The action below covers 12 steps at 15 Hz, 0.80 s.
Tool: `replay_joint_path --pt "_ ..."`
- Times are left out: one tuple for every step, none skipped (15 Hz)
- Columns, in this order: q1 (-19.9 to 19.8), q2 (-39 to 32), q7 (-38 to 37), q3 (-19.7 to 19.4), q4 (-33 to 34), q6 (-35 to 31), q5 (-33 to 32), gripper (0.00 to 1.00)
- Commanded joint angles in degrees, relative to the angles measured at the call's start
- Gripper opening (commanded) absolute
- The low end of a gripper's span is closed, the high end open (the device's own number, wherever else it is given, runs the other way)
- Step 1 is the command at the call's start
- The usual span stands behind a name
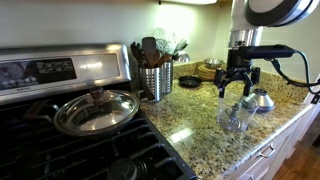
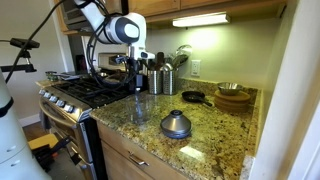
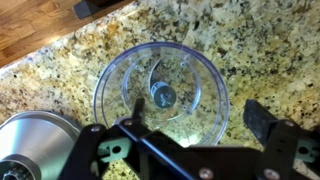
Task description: Put the blades in the bowl
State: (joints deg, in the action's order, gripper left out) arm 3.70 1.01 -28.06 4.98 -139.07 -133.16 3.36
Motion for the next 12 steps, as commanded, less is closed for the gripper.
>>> replay_joint_path --pt "0.3 7.6 0.8 0.0 -3.4 3.1 1.5 1.0" --pt "0.2 8.6 1.0 0.1 -3.6 3.8 1.8 1.0" --pt "0.3 9.6 1.6 0.2 -3.7 4.6 2.8 1.0" --pt "0.4 10.3 2.9 0.2 -3.8 5.3 4.3 1.0" --pt "0.5 11.1 3.9 0.1 -3.8 6.1 5.7 1.0" --pt "0.8 11.6 5.5 0.0 -3.9 6.7 8.1 1.0" --pt "-0.1 8.1 2.9 0.6 -1.9 5.1 4.7 1.0" --pt "0.0 8.8 3.8 0.7 -2.0 5.7 6.0 1.0" --pt "0.0 9.2 4.3 0.7 -2.0 6.0 6.5 1.0" --pt "0.1 9.3 4.4 0.7 -2.1 6.0 6.7 1.0" --pt "0.1 9.3 4.5 0.7 -2.1 6.1 6.8 1.0" --pt "0.1 9.3 4.6 0.7 -2.1 6.1 6.8 1.0"
